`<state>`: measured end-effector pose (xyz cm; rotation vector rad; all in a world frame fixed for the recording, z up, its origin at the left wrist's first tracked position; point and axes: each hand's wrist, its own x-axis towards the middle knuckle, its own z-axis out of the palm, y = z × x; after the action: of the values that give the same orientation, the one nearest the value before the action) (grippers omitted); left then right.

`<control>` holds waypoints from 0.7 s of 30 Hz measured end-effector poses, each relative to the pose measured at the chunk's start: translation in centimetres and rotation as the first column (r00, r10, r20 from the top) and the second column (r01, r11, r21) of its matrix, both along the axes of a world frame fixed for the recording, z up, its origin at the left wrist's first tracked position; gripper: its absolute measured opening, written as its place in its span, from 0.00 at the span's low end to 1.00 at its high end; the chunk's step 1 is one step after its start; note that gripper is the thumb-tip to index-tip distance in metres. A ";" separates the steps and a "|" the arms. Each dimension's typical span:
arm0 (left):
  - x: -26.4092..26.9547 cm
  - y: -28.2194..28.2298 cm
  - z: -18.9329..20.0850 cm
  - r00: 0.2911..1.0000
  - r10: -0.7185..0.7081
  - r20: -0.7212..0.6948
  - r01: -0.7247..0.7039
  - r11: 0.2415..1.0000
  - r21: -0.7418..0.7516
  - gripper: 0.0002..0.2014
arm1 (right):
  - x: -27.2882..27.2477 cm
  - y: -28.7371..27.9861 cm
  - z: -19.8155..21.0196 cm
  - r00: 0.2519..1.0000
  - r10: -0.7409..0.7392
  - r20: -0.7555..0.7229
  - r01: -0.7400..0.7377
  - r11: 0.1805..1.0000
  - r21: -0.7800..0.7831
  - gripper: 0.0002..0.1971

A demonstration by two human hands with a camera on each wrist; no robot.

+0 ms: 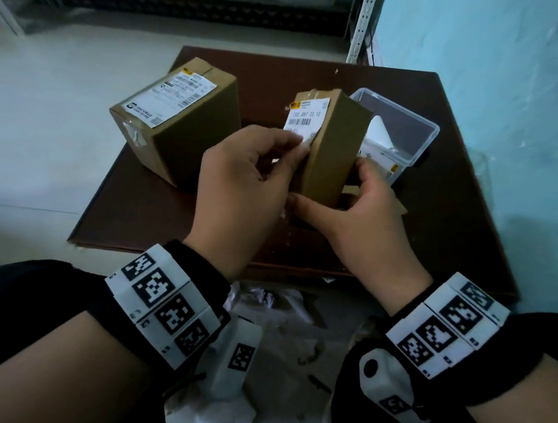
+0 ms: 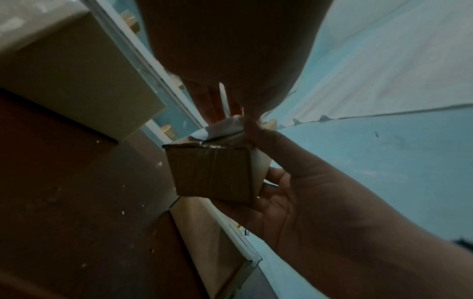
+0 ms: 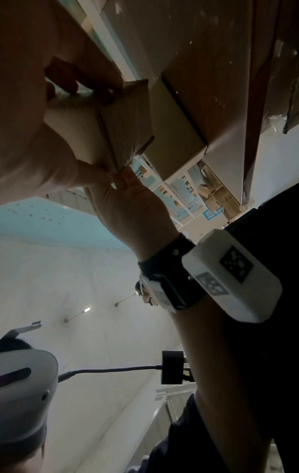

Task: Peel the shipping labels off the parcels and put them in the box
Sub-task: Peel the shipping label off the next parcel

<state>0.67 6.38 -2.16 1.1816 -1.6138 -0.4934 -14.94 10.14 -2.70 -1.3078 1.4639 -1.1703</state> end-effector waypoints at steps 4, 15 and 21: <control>-0.5 0.7 0.1 1.000 -0.009 0.007 0.010 0.999 -0.053 0.10 | 0.1 0.1 0.0 1.000 -0.012 -0.004 0.012 0.999 0.030 0.33; -1.2 0.7 1.6 0.914 0.022 -0.405 0.065 0.978 0.199 0.33 | -0.3 0.1 0.9 1.000 -0.024 0.007 0.024 1.000 0.014 0.36; -1.2 0.9 1.5 0.977 0.006 -0.213 0.023 0.991 0.133 0.30 | -0.5 0.1 0.7 0.995 -0.006 -0.102 0.006 1.000 0.004 0.36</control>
<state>-0.57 7.23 -0.65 1.1787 -1.4196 -0.7195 -15.43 10.26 -2.01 -1.3788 1.5428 -1.1183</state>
